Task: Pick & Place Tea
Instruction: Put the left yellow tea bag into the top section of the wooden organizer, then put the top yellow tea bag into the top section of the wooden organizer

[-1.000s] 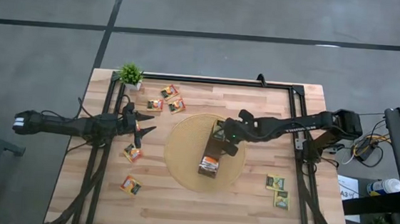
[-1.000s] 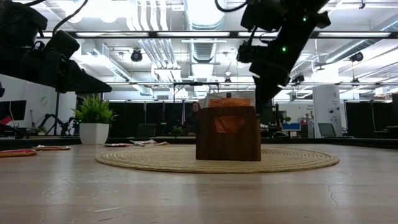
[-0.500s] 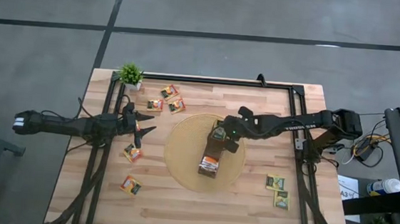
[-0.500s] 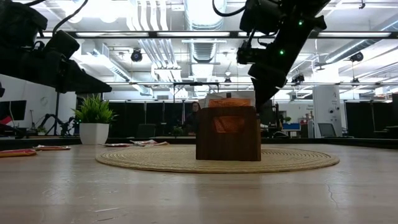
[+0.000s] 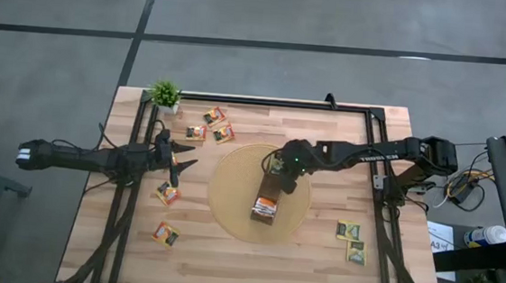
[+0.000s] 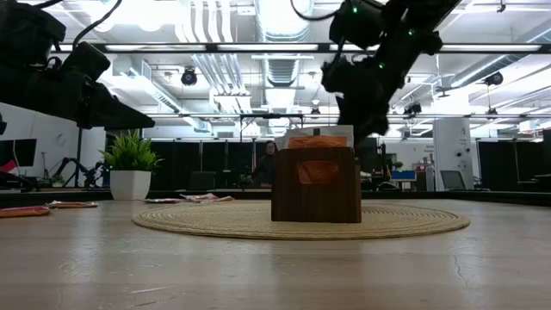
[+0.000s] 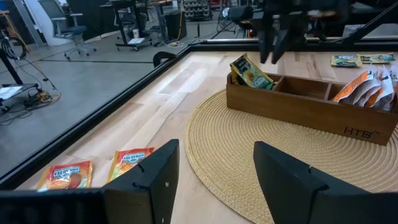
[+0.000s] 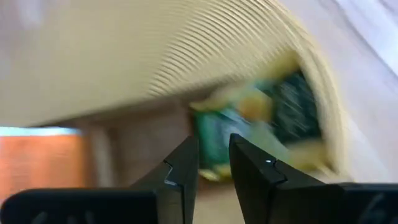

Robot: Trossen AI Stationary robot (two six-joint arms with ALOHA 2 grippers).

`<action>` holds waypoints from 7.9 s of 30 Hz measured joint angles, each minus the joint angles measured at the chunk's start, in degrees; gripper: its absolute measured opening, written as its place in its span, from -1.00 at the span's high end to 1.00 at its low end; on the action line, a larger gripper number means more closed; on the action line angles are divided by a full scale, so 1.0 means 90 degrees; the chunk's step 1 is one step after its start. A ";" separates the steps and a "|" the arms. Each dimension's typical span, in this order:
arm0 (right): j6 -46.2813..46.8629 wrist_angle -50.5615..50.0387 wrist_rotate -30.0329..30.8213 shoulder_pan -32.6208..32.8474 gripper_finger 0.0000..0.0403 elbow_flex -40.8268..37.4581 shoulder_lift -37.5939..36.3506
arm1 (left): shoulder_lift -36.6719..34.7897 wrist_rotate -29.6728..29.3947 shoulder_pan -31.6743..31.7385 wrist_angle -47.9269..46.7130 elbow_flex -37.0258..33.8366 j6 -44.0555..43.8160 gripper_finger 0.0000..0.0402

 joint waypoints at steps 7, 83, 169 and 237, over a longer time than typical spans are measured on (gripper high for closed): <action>-0.0576 0.0530 0.0099 -0.0007 0.68 0.0049 0.0200 | -0.0001 0.0000 -0.0002 0.0000 0.0001 0.0000 -0.01; 0.4881 -0.4134 -0.1244 0.3983 0.40 0.0235 -0.0719 | 0.0001 0.0000 -0.0002 0.0000 0.0000 -0.0002 -0.01; 0.9158 -0.1873 0.7418 0.2412 0.96 0.1263 0.2446 | 0.0021 -0.0002 -0.0002 0.0005 0.0002 0.0000 -0.01; 1.0739 -0.4276 0.6915 0.2062 0.05 0.2596 0.3074 | 0.0033 0.0000 0.0000 0.0001 0.0002 0.0000 -0.01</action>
